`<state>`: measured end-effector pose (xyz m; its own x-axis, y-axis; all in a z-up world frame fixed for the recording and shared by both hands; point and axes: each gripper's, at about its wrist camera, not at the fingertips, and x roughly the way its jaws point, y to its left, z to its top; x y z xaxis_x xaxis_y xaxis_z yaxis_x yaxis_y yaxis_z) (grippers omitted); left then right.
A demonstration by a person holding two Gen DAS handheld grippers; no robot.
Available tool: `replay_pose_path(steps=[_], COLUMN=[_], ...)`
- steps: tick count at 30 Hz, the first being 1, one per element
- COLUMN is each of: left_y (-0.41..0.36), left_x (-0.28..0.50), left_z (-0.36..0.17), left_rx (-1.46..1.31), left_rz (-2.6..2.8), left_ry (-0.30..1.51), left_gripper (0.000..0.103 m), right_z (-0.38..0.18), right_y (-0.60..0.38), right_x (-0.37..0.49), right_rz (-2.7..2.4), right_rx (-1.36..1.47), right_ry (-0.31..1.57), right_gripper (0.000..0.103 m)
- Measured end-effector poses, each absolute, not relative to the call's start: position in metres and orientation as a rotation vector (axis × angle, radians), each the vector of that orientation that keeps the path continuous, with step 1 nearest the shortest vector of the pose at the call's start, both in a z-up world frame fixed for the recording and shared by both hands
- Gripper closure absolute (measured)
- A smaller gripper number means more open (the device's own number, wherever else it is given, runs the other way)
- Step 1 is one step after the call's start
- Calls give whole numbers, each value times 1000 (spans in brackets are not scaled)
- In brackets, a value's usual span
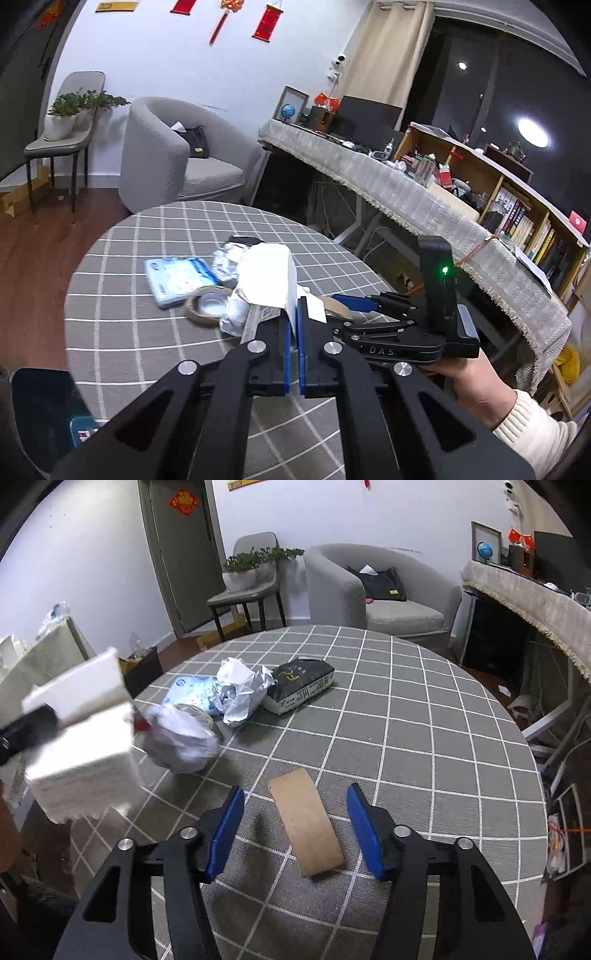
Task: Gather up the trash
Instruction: 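Grasp the white paper scrap with the left tool while the right tool grasps the brown cardboard strip, then carry the paper scrap and cardboard strip with both tools over the bin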
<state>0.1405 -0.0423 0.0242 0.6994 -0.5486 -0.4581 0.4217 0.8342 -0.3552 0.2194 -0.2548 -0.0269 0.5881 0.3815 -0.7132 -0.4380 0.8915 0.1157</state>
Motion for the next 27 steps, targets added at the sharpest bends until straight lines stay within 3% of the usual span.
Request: replay_pose_path(steps=[5, 8, 27], left_y=[-20, -5, 87], left_x=[139, 136, 120], left_z=[24, 26, 7], left_rx=[-240, -254, -250], left_rz=[-502, -473, -274], left_ry=[579, 572, 595], left_gripper=[99, 99, 99], right_z=[-34, -33, 18], right_y=[-244, -242, -177], right_x=[225, 226, 217], right_rz=[422, 393, 464], right_rx=[-124, -125, -63], right_ry=[848, 850, 661], right_gripper=[62, 83, 83])
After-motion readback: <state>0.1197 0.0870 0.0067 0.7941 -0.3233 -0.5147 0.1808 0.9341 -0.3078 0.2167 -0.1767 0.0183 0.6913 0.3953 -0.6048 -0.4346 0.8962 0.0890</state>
